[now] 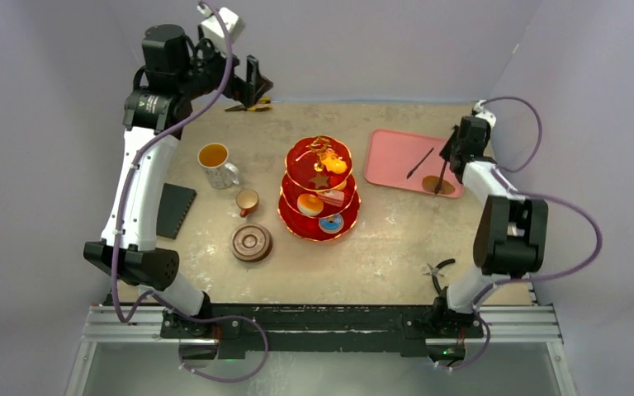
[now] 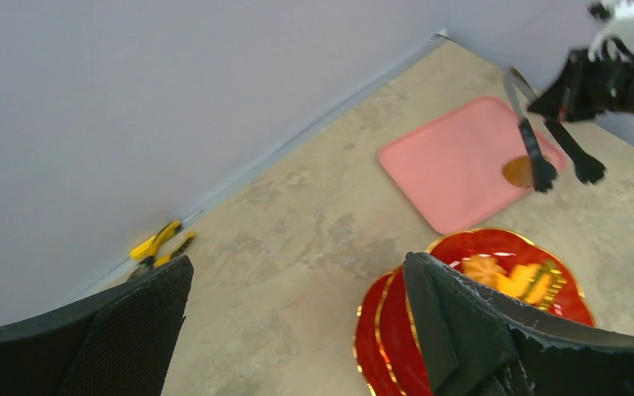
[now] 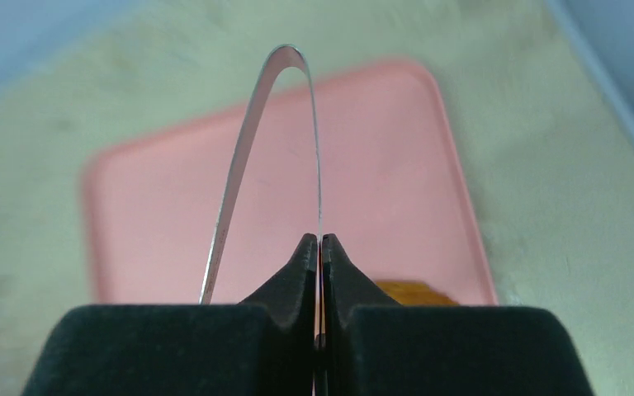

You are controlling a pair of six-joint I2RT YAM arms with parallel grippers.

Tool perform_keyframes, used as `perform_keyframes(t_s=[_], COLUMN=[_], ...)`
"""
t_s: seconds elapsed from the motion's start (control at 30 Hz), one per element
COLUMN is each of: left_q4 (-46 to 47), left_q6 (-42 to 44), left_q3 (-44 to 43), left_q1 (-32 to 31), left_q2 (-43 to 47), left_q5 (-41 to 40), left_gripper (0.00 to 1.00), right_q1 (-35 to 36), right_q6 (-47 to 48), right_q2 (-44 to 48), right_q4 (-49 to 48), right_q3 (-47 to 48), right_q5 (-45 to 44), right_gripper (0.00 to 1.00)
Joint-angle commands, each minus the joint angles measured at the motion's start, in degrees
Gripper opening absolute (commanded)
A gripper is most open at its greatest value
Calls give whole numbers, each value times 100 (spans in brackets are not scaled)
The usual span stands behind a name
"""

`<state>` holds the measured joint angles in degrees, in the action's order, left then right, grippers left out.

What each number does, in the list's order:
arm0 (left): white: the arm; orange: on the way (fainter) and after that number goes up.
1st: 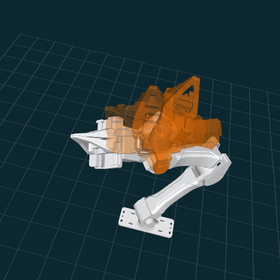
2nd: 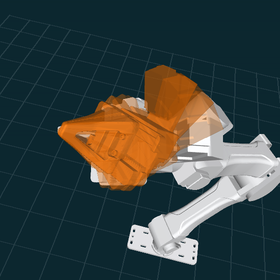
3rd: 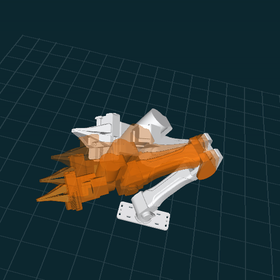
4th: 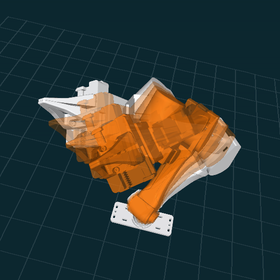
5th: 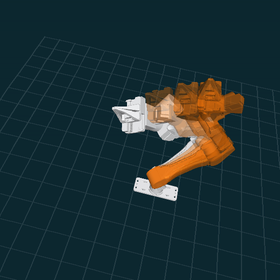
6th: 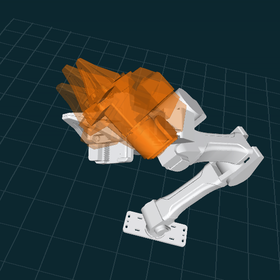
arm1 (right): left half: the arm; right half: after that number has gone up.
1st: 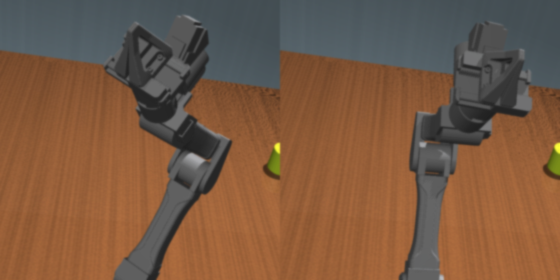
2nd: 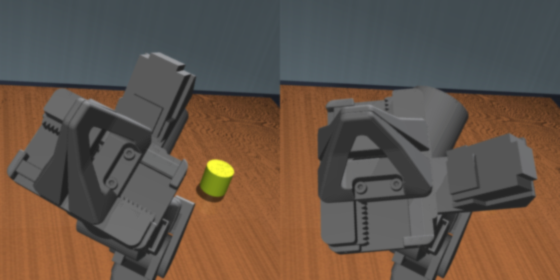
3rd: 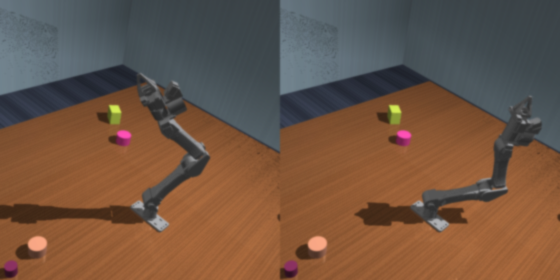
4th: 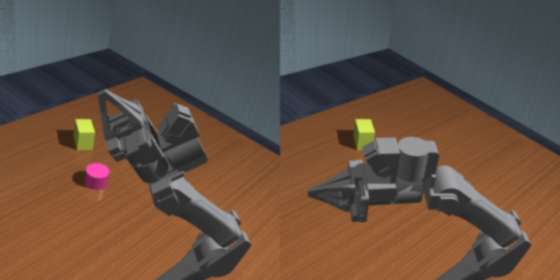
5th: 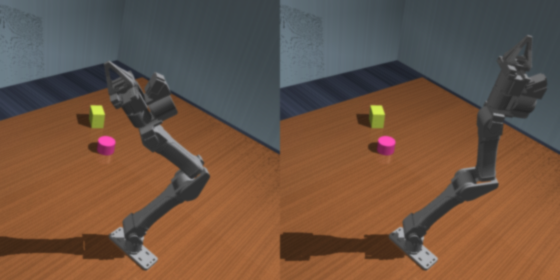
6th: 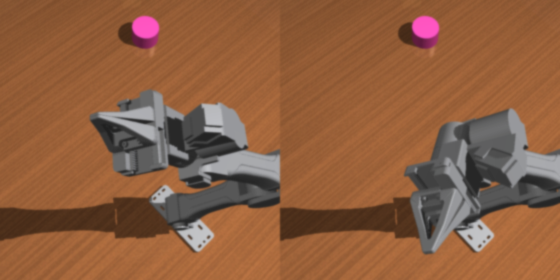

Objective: Serve the afternoon tea
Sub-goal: Pick up the clamp from the tray.

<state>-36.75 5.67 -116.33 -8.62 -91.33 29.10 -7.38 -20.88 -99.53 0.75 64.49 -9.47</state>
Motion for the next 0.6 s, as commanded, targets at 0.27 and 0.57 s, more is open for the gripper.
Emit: perform_keyframes(t_s=[0.27, 0.57], left_q4=[-233, 541], left_q6=[-242, -760], left_q3=[-678, -369], left_q1=[-1503, -2886], left_q2=[-414, -751], left_q5=[427, 544], left_gripper=[99, 99], right_q1=[1613, 2407], right_q6=[1015, 1192], right_q2=[3588, 4457], right_q4=[-3613, -4163], right_q3=[-1300, -1350], right_q5=[-157, 24], right_gripper=[0, 0])
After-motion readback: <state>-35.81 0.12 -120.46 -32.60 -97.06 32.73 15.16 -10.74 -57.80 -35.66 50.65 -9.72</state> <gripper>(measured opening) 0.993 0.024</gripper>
